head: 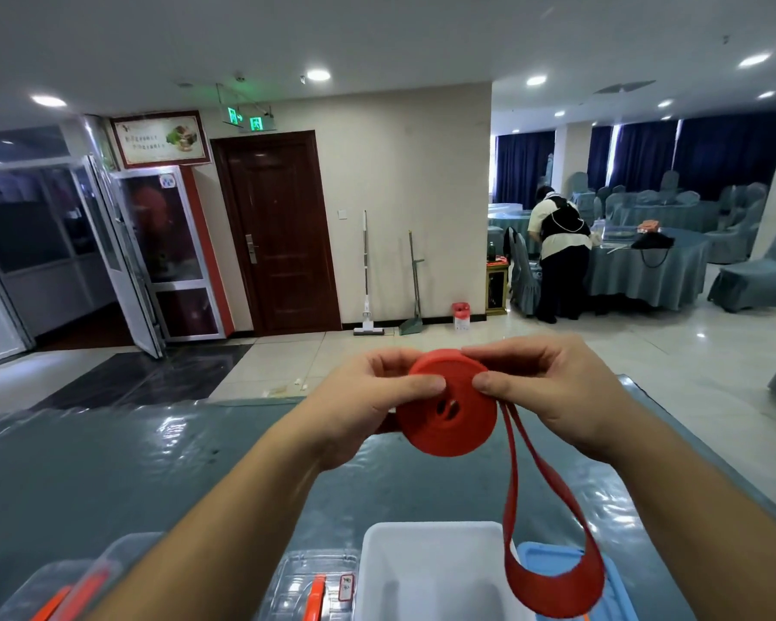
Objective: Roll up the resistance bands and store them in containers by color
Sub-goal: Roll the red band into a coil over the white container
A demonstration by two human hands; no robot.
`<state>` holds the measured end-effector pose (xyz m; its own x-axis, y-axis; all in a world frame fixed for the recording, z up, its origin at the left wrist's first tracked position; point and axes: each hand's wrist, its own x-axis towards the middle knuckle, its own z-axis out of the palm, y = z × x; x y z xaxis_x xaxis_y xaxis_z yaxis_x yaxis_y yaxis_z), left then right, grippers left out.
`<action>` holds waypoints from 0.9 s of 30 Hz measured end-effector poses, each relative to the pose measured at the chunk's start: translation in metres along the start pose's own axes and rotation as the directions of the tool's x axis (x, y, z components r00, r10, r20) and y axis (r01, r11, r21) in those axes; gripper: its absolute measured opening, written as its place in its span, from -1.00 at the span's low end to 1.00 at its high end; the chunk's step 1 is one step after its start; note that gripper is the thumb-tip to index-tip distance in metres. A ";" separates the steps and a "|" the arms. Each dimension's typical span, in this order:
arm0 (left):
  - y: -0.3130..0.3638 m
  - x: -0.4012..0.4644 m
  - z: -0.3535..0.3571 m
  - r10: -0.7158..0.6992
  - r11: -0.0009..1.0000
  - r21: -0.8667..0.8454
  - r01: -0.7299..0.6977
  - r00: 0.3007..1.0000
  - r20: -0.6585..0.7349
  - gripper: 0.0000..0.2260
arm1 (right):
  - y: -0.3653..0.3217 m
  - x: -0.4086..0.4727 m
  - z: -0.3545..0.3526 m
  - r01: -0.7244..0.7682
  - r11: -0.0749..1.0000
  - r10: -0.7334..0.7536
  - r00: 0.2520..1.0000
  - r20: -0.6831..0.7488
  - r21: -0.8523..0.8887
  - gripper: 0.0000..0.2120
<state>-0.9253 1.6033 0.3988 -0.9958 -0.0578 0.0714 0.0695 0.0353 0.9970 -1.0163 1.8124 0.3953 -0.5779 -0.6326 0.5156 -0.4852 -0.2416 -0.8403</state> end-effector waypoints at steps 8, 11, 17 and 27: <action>-0.001 0.007 0.005 0.065 0.988 -0.137 -0.072 0.996 -0.059 -0.66 | 0.012 0.005 0.003 0.035 0.994 -0.023 0.992 -0.125 0.099 -0.66; -0.003 0.009 0.004 0.044 0.993 -0.112 -0.048 0.998 -0.038 -0.68 | 0.013 0.004 -0.002 0.016 0.997 -0.008 0.994 -0.109 0.075 -0.67; 0.003 0.008 -0.002 0.036 0.998 0.048 -0.037 0.999 0.029 -0.62 | 0.015 0.004 -0.001 -0.029 0.997 0.034 0.997 -0.073 0.065 -0.69; 0.001 0.010 0.006 -0.016 0.999 0.039 0.015 1.000 0.005 -0.70 | 0.015 0.000 -0.007 -0.056 0.990 0.069 0.993 -0.101 0.128 -0.72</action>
<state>-0.9352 1.6088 0.4001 -0.9970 -0.0532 0.0556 0.0516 0.0731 0.9960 -1.0281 1.8139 0.3843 -0.6731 -0.5705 0.4707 -0.3645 -0.2980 -0.8823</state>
